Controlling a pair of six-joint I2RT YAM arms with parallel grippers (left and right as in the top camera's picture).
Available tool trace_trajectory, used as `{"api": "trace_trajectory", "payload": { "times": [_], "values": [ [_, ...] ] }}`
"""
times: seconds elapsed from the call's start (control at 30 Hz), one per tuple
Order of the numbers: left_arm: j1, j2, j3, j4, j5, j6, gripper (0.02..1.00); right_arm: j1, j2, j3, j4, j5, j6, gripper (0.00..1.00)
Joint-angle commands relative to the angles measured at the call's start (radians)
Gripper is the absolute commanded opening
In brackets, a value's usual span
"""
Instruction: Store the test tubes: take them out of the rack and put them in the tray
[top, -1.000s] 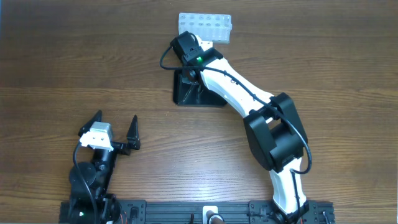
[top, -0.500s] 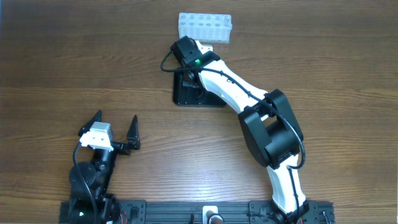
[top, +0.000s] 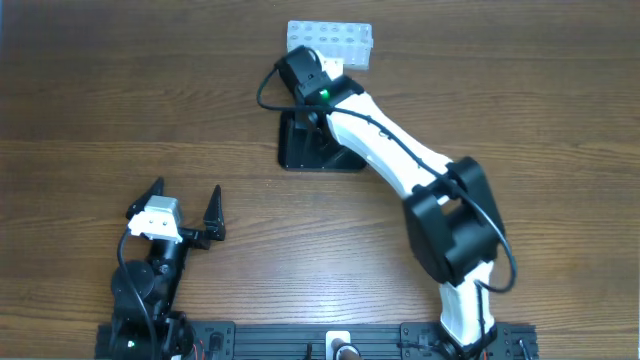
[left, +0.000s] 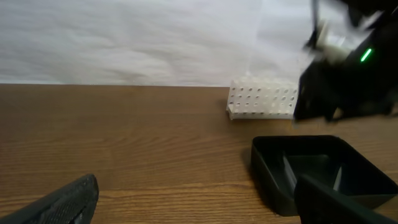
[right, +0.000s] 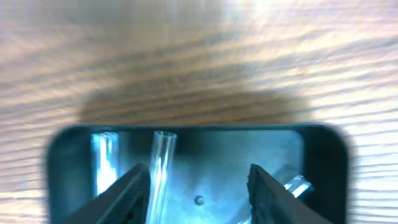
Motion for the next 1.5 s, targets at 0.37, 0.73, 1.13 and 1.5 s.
{"api": "trace_trajectory", "payload": {
  "times": [0.37,0.73,1.13,1.5],
  "values": [
    [0.006,-0.005,-0.004,-0.004,0.006,0.008,1.000,-0.175,-0.043,0.030,0.362,0.166,-0.323,0.726],
    [0.006,-0.005,-0.004,-0.004,0.006,0.008,1.000,-0.211,0.091,0.030,0.501,0.161,-0.327,0.704],
    [0.006,-0.005,-0.004,-0.004,0.006,0.008,0.998,-0.229,0.156,0.030,0.563,0.162,-0.343,0.509],
    [0.006,-0.005,-0.004,-0.004,0.006,0.008,1.000,-0.227,0.157,0.030,0.588,0.130,-0.342,0.237]
  ]
}}
